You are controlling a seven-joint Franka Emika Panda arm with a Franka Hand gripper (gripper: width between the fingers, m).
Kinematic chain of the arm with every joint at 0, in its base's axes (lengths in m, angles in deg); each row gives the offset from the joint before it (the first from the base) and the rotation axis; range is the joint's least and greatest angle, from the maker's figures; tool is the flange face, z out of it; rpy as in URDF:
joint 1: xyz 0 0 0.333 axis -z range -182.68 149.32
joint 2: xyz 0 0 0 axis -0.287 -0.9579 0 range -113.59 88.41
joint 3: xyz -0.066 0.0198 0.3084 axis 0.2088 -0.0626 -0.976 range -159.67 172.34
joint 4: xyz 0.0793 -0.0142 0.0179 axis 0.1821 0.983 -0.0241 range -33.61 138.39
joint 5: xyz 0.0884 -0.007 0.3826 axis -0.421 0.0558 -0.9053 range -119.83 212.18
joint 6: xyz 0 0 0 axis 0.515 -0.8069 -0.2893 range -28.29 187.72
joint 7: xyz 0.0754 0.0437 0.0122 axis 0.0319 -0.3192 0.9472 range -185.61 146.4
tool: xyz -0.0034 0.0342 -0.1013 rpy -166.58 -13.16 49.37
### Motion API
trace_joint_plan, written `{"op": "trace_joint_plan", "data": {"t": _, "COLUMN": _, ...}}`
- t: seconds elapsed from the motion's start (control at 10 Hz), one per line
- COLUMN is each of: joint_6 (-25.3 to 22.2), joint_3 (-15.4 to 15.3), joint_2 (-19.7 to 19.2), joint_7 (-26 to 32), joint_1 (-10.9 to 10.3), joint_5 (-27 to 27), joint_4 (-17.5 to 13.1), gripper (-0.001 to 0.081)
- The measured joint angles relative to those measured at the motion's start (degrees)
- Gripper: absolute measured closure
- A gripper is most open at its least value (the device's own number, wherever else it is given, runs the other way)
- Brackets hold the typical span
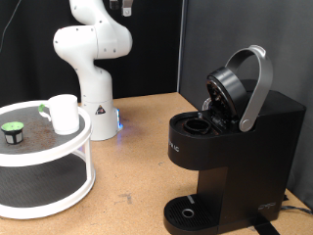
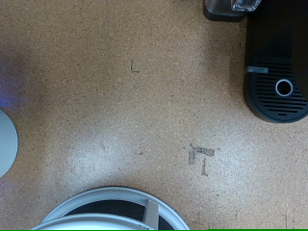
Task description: Make a cup of coffee with the keurig machine
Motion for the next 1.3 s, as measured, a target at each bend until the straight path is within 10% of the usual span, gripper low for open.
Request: {"op": "trace_joint_plan", "data": {"t": 1.3, "joint_6": 2.17, "joint_3": 17.22, "joint_2": 2.00, "joint_7": 13.88, "joint_1": 4.82, "joint_5": 8.28, "joint_4": 1.38, "gripper": 0.0004}}
